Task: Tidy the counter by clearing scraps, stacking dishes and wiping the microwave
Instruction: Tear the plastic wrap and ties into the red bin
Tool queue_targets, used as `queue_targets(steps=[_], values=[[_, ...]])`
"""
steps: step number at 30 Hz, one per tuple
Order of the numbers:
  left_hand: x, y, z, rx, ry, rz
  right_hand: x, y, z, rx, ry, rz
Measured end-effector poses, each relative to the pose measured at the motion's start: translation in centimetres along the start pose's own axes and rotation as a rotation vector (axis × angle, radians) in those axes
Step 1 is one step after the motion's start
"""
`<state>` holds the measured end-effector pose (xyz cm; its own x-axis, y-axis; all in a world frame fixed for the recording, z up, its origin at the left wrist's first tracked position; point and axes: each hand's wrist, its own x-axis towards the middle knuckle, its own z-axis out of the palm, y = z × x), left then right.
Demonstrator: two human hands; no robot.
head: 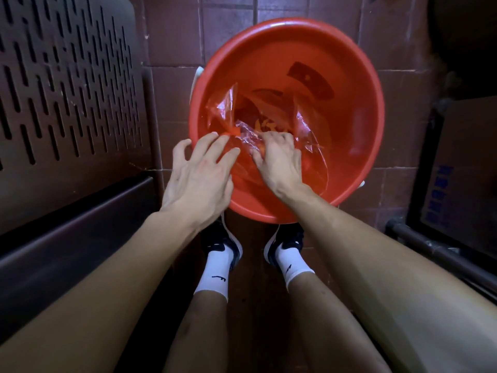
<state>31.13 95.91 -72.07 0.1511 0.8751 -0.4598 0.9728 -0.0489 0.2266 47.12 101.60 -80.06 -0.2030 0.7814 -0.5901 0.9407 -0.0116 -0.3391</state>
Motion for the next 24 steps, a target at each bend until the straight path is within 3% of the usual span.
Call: queue_targets(steps=[12,24], values=[[-0.2,0.8,0.1,-0.018,0.003,-0.002,-0.5,1.4,-0.6,-0.023,-0.127,-0.02],[-2.6,3.0,-5.5,-0.073,-0.042,-0.046,-7.9,-0.1,-10.4,-0.119,-0.109,-0.099]])
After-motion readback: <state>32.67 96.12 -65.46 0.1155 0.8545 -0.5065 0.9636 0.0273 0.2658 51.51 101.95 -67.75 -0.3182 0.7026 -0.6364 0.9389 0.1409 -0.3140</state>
